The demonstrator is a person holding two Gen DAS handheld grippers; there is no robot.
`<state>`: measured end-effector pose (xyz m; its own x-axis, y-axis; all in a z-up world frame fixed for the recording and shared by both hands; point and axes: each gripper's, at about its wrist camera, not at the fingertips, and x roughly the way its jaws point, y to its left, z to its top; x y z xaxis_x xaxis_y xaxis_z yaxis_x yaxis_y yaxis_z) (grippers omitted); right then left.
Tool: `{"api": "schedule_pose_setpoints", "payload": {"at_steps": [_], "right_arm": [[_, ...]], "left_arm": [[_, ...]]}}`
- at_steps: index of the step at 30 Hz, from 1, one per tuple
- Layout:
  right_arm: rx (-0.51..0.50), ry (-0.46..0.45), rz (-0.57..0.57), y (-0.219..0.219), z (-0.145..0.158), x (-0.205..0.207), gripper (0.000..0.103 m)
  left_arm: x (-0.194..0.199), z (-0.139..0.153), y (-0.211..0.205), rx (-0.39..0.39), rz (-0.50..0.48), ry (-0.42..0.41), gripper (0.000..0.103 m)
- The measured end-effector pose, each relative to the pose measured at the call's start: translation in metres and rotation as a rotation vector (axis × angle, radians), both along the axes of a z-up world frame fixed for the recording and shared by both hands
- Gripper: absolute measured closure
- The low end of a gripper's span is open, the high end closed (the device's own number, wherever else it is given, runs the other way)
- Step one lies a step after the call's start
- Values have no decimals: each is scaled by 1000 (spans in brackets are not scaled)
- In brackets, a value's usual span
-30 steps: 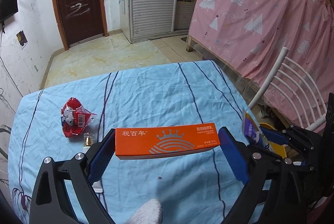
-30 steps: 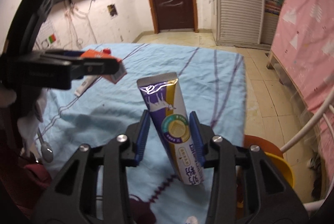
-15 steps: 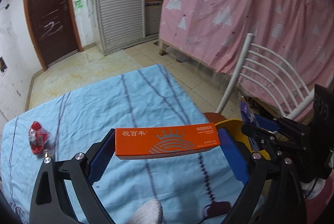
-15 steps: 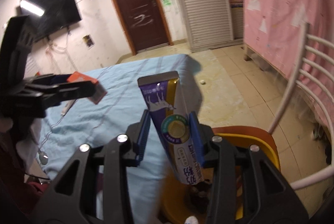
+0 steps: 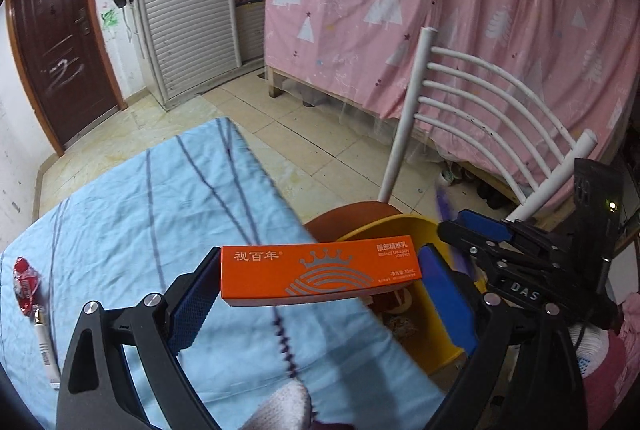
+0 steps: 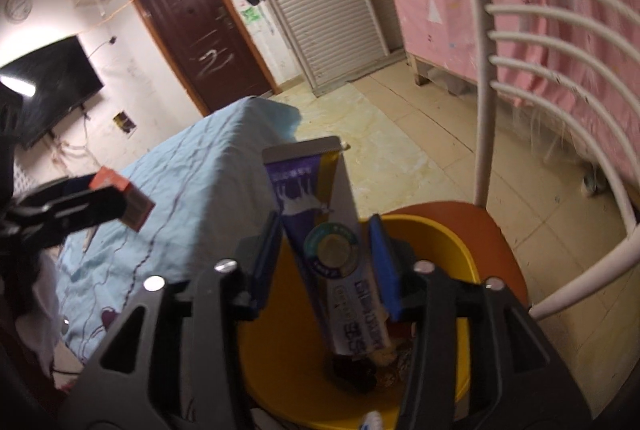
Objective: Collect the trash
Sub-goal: 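Carry the orange box and toothpaste box to the yellow bin and open both tools, then move both open tools back over the bed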
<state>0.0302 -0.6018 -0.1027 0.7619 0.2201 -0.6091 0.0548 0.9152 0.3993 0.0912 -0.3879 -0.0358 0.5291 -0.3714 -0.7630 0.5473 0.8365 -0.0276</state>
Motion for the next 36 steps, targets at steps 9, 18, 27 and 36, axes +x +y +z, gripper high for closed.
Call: {"api": "schedule_pose_setpoints", "payload": {"at_steps": [9, 18, 27, 36], "right_arm": [[45, -41, -201, -40, 5, -21, 31], [44, -75, -232, -41, 19, -33, 23], [36, -73, -199, -18, 28, -31, 17], [16, -71, -120, 31, 42, -12, 12]], "left_arm": [[-10, -12, -41, 9, -103, 7, 17], [-17, -21, -61, 25, -158, 30, 11], [-10, -10, -31, -13, -110, 38, 11], [5, 10, 32, -59, -13, 10, 11]]}}
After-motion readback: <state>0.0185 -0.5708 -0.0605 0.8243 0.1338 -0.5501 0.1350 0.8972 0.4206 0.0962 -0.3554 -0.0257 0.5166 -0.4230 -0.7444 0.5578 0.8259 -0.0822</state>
